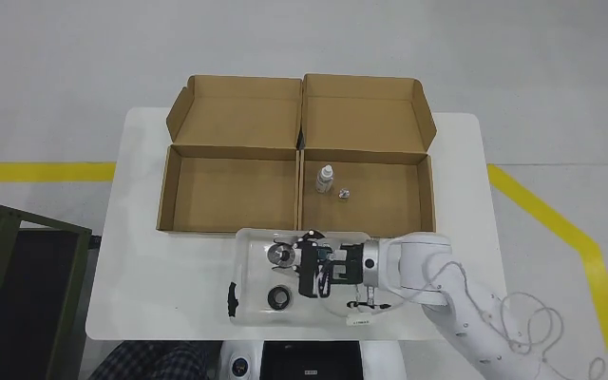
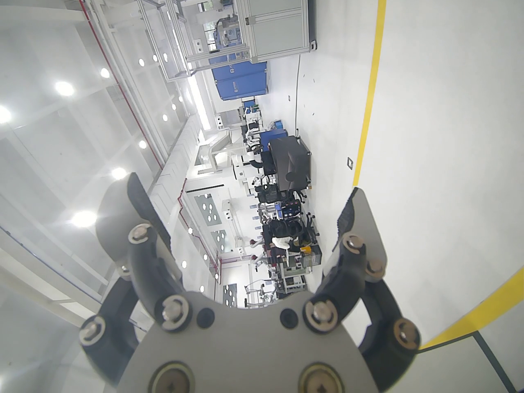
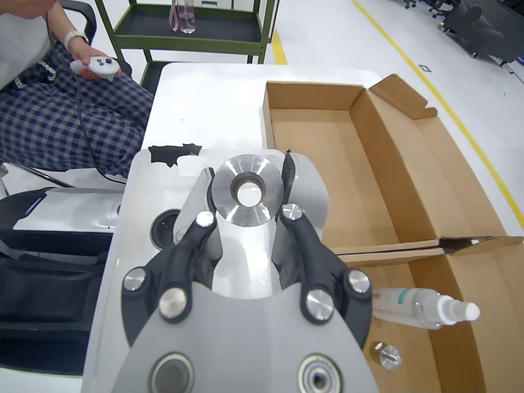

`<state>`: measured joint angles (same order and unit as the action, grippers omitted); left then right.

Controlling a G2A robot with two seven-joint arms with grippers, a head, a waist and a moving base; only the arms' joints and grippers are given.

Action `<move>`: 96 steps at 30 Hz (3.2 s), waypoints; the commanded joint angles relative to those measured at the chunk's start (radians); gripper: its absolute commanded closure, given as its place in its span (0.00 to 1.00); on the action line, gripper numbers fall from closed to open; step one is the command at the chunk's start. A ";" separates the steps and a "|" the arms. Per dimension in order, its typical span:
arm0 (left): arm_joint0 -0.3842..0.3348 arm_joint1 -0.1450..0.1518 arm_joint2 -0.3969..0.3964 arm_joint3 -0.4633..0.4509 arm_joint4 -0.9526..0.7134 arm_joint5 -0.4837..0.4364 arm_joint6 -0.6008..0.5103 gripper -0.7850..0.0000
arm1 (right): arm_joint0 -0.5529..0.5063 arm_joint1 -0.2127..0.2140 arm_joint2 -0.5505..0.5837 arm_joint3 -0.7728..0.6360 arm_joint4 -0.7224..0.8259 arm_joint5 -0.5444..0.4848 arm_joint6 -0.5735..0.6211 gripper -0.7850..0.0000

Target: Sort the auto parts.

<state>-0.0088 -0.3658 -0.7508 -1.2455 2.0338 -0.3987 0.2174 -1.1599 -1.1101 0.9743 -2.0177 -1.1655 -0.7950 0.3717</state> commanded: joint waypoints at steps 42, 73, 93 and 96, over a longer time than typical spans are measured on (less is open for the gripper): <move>0.000 0.000 0.000 0.000 0.000 0.000 0.000 0.00 | 0.021 0.012 0.127 -0.075 0.180 0.032 -0.051 1.00; 0.000 0.000 0.000 0.000 0.000 0.000 0.000 0.00 | 0.235 -0.039 -0.045 0.226 0.257 0.120 -0.012 1.00; 0.000 0.000 0.000 0.000 0.000 0.000 0.000 0.00 | 0.487 -0.142 -0.247 0.522 0.303 0.272 0.059 1.00; 0.000 0.000 0.000 0.000 0.000 0.000 0.000 0.00 | 0.518 -0.159 -0.274 0.556 0.302 0.293 0.077 1.00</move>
<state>-0.0088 -0.3658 -0.7508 -1.2455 2.0338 -0.3987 0.2174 -0.6512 -1.2643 0.7084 -1.4720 -0.8629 -0.5080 0.4432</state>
